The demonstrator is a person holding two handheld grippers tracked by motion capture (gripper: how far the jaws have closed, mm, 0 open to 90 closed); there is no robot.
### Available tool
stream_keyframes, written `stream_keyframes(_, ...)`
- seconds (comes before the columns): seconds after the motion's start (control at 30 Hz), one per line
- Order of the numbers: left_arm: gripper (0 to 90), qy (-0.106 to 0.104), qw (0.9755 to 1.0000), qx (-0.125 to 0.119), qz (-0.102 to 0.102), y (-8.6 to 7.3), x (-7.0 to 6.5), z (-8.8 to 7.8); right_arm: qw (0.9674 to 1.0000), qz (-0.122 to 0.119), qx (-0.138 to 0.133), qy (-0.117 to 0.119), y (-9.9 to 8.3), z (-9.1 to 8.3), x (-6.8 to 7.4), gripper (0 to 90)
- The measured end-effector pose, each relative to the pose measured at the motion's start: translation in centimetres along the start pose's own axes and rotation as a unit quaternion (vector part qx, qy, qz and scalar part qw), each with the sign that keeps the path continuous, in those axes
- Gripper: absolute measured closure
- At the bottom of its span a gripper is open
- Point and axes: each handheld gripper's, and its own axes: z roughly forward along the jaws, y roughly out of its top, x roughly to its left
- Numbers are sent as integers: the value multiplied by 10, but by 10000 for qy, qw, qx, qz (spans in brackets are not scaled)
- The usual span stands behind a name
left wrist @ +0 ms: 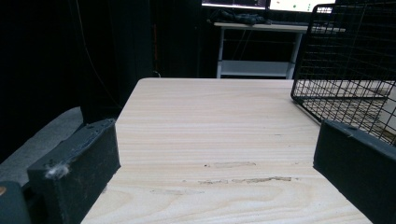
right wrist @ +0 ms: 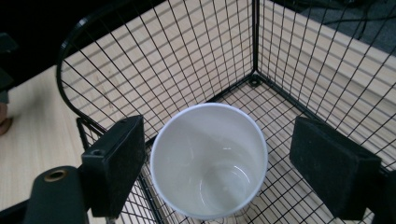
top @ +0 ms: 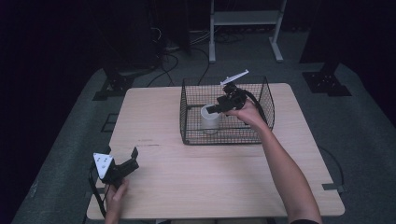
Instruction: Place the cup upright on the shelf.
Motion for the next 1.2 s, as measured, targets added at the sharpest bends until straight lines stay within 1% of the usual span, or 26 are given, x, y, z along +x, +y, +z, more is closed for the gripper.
stream_keyframes(0.1, 0, 4, 10000, 0, 2, 0, 0, 0, 9999, 11, -104, -12, 0, -9, 0, 180)
stream_keyframes(0.23, 0, 4, 10000, -1, 4, 0, 0, 0, 9999, 12, -137, -33, -1, -14, 0, 180)
stream_keyframes(0.33, 0, 7, 10000, -2, 7, 0, 0, 0, 9998, 69, -179, -4, -3, -20, 0, 180)
stream_keyframes(0.5, 0, 4, 10000, 1, 6, 0, 0, 0, 9997, 43, -219, -77, -4, -28, 2, 180)
stream_keyframes(0.73, 0, 1, 10000, -4, 7, 0, 0, 0, 9995, 38, -305, -54, -8, -38, 5, 181)
stream_keyframes(0.8, 0, -3, 10000, -2, 7, 0, 0, 0, 9994, 72, -345, 29, -10, -40, 6, 181)
stream_keyframes(1.07, 0, 2, 10000, 0, 9, 0, 0, 0, 9993, 22, -360, 66, -18, -49, 9, 182)
stream_keyframes(1.2, 0, 2, 10000, 3, 7, 0, 0, 0, 9991, 26, -421, 78, -22, -55, 11, 182)
